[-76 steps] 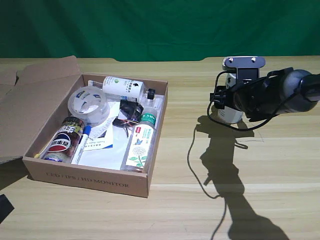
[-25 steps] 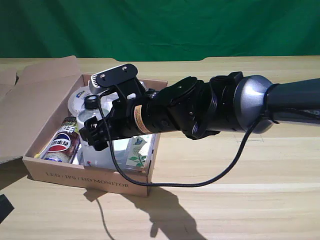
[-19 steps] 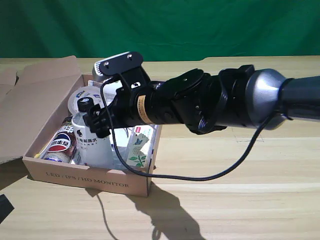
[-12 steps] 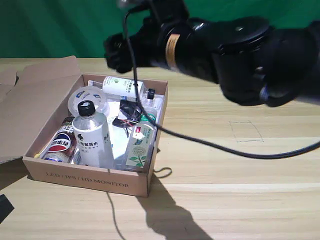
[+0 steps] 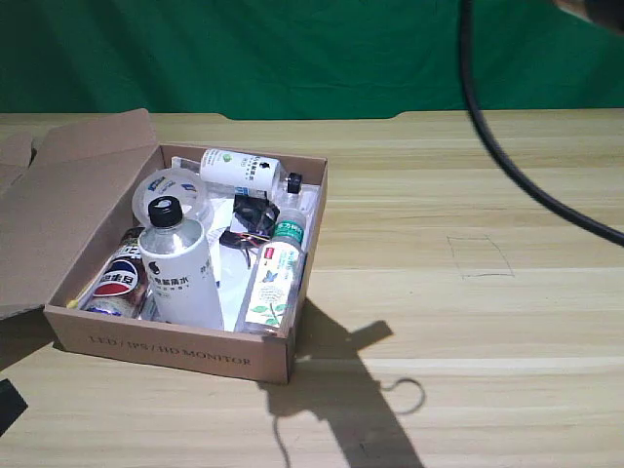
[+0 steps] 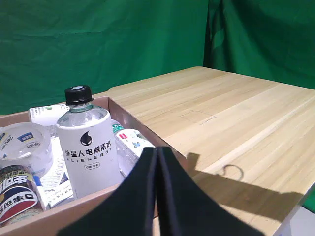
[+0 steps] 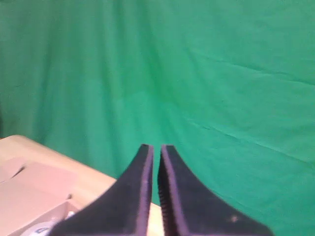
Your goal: Place the white bottle into the box.
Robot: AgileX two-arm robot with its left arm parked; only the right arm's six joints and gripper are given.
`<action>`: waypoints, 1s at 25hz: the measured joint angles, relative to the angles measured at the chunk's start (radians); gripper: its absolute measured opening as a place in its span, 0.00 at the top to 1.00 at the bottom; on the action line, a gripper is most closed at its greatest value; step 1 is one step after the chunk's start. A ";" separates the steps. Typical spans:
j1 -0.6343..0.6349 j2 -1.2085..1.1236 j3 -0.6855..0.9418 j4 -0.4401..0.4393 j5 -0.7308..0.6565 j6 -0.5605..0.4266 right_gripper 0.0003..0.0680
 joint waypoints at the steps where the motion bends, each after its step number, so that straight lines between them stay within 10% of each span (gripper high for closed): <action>1: 0.000 -0.038 0.028 0.026 0.031 -0.002 0.99; 17: -0.008 -0.143 0.101 0.019 0.111 -0.071 1.00; 25: -0.375 -0.414 0.360 0.082 -0.060 -0.097 1.00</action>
